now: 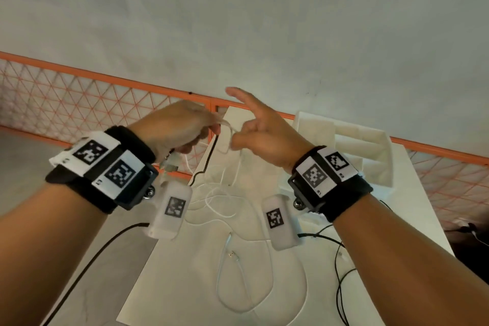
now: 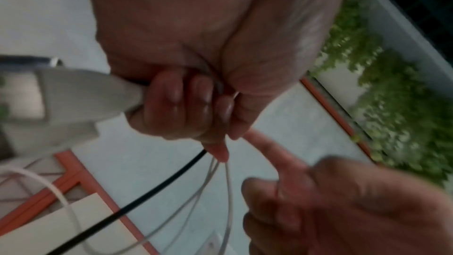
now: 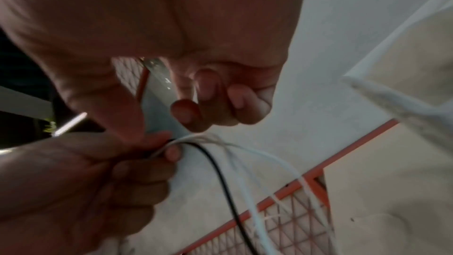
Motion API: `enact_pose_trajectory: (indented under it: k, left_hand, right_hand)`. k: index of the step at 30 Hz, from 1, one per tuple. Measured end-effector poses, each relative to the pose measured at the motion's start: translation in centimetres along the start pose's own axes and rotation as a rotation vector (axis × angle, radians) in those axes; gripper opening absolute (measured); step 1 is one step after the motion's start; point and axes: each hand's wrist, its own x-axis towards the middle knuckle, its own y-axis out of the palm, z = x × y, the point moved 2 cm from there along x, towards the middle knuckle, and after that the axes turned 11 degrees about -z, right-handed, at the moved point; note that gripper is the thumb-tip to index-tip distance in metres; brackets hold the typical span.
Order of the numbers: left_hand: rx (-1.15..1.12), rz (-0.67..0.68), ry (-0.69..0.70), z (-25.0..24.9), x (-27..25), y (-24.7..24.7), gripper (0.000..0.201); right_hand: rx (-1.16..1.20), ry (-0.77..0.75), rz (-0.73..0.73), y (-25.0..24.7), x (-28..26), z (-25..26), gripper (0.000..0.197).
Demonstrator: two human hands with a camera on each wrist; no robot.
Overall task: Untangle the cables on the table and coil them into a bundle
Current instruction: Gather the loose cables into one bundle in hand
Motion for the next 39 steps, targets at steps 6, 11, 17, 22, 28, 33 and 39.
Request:
enact_pose_trajectory:
  k: [6, 11, 17, 22, 28, 33, 39]
  left_hand:
    - [0.055, 0.025, 0.119, -1.1, -2.5, -0.2, 0.042]
    - [-0.182, 0.047, 0.232, -1.2, -3.7, -3.6, 0.037]
    - [0.093, 0.289, 0.204, 2.9, -3.9, -3.3, 0.034]
    - [0.152, 0.092, 0.013, 7.4, -1.7, -0.2, 0.031]
    - [0.137, -0.08, -0.227, 11.9, -0.2, 3.8, 0.029]
    - [0.012, 0.01, -0.263, 12.1, -0.4, 5.6, 0.021]
    - [-0.199, -0.013, -0.25, 11.8, -1.2, 5.9, 0.018]
  right_hand:
    - [-0.11, 0.227, 0.113, 3.9, 0.0, -4.7, 0.02]
    - [0.025, 0.444, -0.124, 3.0, 1.1, -8.5, 0.021]
    - [0.162, 0.031, -0.587, -1.9, 4.6, -4.4, 0.026]
    - [-0.148, -0.049, -0.441, -2.0, 2.9, -6.6, 0.058]
    - [-0.395, 0.193, 0.032, 1.8, -4.2, -12.4, 0.089]
    - [-0.668, 0.277, 0.409, 4.8, -10.7, -18.6, 0.042]
    - [-0.981, 0.26, 0.673, 5.3, -15.9, -22.7, 0.039]
